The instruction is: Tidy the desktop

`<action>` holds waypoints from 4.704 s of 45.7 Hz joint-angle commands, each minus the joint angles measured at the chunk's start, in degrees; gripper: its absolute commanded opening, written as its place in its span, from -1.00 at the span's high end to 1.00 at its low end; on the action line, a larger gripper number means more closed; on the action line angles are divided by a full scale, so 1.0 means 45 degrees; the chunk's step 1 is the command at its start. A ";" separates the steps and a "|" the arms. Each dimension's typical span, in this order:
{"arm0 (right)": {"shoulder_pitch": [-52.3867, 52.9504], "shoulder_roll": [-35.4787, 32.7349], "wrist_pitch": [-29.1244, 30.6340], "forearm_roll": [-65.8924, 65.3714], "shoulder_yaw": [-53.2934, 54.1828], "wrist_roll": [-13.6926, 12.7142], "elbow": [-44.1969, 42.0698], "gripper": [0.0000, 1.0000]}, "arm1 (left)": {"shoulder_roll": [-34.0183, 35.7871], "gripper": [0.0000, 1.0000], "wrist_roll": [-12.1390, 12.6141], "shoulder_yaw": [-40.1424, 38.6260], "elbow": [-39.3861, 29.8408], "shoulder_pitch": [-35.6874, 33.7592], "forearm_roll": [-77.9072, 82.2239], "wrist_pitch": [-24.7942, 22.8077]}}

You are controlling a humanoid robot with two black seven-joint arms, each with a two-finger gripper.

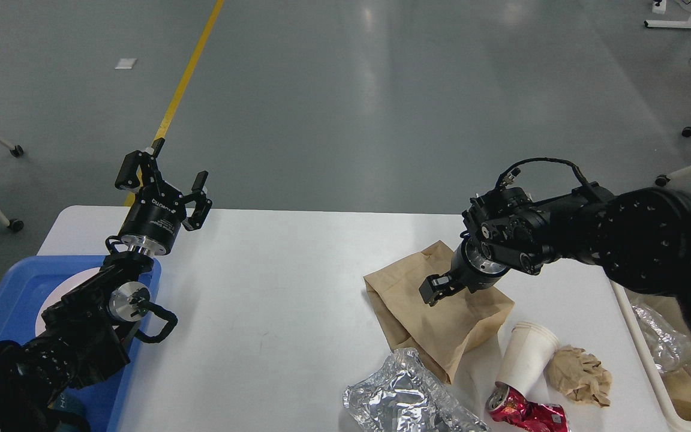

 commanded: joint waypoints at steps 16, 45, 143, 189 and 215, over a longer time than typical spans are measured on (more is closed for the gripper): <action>0.0653 -0.0575 0.0112 0.0603 -0.0760 0.0039 0.0019 -0.84 | -0.0005 -0.93 0.0000 0.0000 0.0000 0.0000 -0.0002 0.0006; 0.0458 -0.1864 0.0190 0.0583 -0.0389 0.0020 -0.0137 -0.92 | 0.0014 -0.93 0.0000 0.0000 0.0000 0.0000 -0.0002 0.0006; -0.2648 -0.1552 0.0033 0.0622 0.0743 0.0020 -0.3535 -0.92 | -0.0005 -0.93 0.0000 0.0000 0.0000 0.0000 -0.0002 0.0006; -0.1731 -0.1688 0.1436 0.0622 0.1662 -0.0058 -0.3516 1.00 | 0.0014 -0.93 0.0000 0.0000 0.0000 0.0000 -0.0002 0.0006; 0.3855 -0.5164 0.5322 0.0974 0.1214 -0.0019 -0.3496 1.00 | 0.0014 -0.93 0.0000 0.0000 0.0000 0.0000 -0.0002 0.0006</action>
